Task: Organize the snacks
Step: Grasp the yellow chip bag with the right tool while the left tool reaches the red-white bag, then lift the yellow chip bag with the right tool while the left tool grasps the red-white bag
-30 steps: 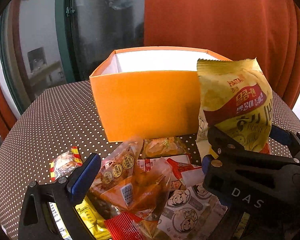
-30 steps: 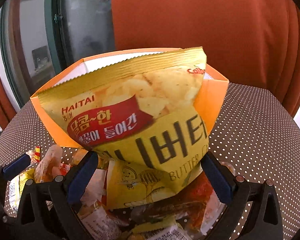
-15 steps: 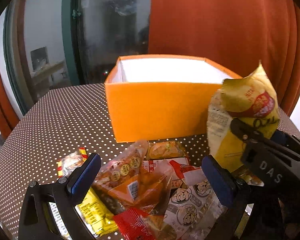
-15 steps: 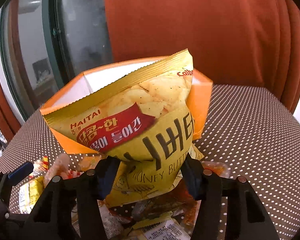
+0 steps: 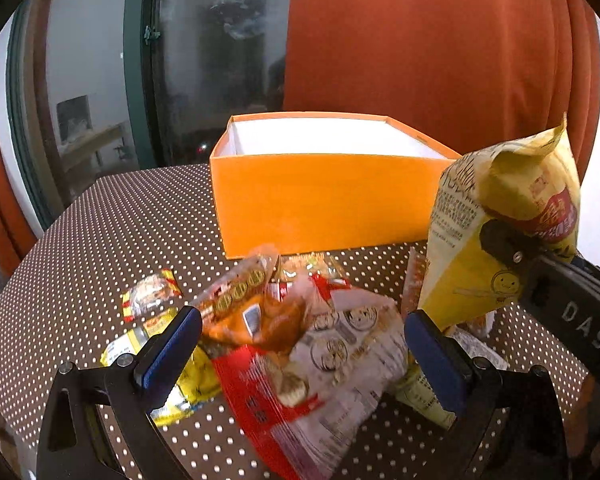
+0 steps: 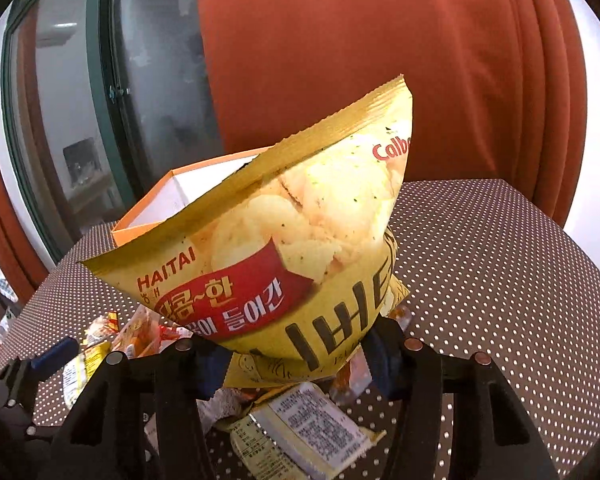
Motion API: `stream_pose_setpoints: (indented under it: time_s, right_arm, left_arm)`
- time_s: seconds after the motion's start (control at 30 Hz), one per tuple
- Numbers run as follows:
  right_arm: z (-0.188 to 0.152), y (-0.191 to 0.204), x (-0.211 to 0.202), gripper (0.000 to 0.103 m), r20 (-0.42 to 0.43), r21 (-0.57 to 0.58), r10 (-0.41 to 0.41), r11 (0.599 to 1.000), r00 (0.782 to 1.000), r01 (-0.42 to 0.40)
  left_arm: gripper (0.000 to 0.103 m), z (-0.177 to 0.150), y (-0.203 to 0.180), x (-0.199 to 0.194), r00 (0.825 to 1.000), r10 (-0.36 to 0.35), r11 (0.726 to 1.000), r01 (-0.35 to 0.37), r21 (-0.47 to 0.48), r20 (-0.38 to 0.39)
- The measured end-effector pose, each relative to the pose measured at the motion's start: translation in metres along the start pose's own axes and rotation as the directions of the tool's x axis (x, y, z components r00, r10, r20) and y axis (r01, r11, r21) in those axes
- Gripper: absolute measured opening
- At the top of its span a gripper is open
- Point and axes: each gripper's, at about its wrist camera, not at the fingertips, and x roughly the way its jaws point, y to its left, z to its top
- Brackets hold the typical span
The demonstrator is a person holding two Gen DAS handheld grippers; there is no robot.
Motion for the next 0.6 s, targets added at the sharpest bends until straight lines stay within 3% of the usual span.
stream_pose_setpoints:
  time_s: [0.17, 0.6]
  right_arm:
    - [-0.007, -0.001, -0.012, 0.059, 0.006, 0.005, 0.007, 1.000, 1.000, -0.007]
    - [-0.015, 0.024, 0.014, 0.056, -0.013, -0.081, -0.008, 0.997, 1.000, 0.007]
  left_arm:
    - [0.102, -0.013, -0.010, 0.002, 1.000, -0.002, 1.000, 0.002, 0.008, -0.029]
    - [0.100, -0.020, -0.012, 0.038, 0.993, -0.034, 0.999, 0.036, 0.015, -0.114]
